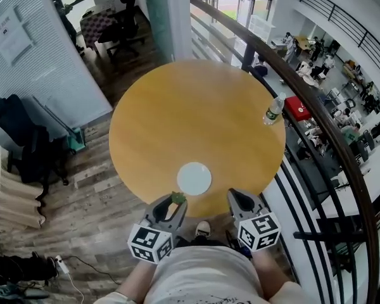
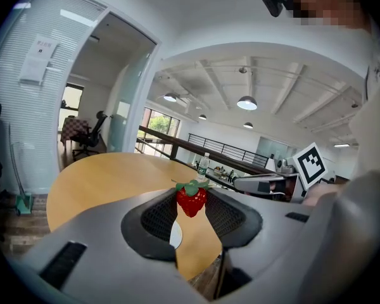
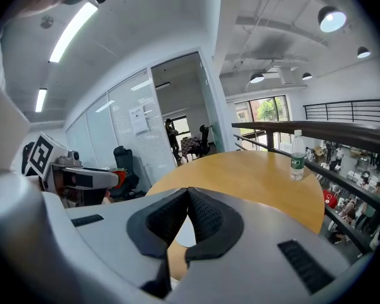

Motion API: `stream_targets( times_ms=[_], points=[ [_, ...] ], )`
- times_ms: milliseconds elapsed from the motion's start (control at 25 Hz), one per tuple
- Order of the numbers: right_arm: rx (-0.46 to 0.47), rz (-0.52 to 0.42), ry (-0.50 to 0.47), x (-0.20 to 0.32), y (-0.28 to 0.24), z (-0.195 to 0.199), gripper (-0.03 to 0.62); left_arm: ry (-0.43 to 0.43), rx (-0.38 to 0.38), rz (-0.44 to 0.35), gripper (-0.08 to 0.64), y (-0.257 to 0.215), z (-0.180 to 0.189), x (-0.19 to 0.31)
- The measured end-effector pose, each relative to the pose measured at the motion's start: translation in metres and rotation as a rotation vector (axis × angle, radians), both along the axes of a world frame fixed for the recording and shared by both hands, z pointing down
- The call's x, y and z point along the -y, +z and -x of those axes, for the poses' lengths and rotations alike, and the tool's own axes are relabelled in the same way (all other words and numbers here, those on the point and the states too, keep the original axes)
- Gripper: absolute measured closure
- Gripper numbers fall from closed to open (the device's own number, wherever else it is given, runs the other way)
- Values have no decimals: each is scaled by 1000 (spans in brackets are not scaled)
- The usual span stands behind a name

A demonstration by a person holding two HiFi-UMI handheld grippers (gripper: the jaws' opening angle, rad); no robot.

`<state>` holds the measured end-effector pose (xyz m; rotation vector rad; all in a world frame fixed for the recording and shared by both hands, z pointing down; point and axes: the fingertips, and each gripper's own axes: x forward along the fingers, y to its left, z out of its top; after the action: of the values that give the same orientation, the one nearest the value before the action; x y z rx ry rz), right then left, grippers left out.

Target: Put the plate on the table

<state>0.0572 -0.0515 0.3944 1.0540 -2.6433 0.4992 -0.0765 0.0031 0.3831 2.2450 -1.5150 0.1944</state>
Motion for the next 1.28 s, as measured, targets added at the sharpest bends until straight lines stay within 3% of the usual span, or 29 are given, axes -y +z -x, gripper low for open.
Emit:
stream_targets(
  times_ms=[360,720,1280],
  points=[
    [-11,-9,-2,16,-2,16,572,10,20,27,407,3,18,19],
    [-47,20,53,24,6,22,572,84,47,67,407,11,32,38],
    [-54,117,96,46,41,31,572,175,62,142,407,49,23,81]
  ],
)
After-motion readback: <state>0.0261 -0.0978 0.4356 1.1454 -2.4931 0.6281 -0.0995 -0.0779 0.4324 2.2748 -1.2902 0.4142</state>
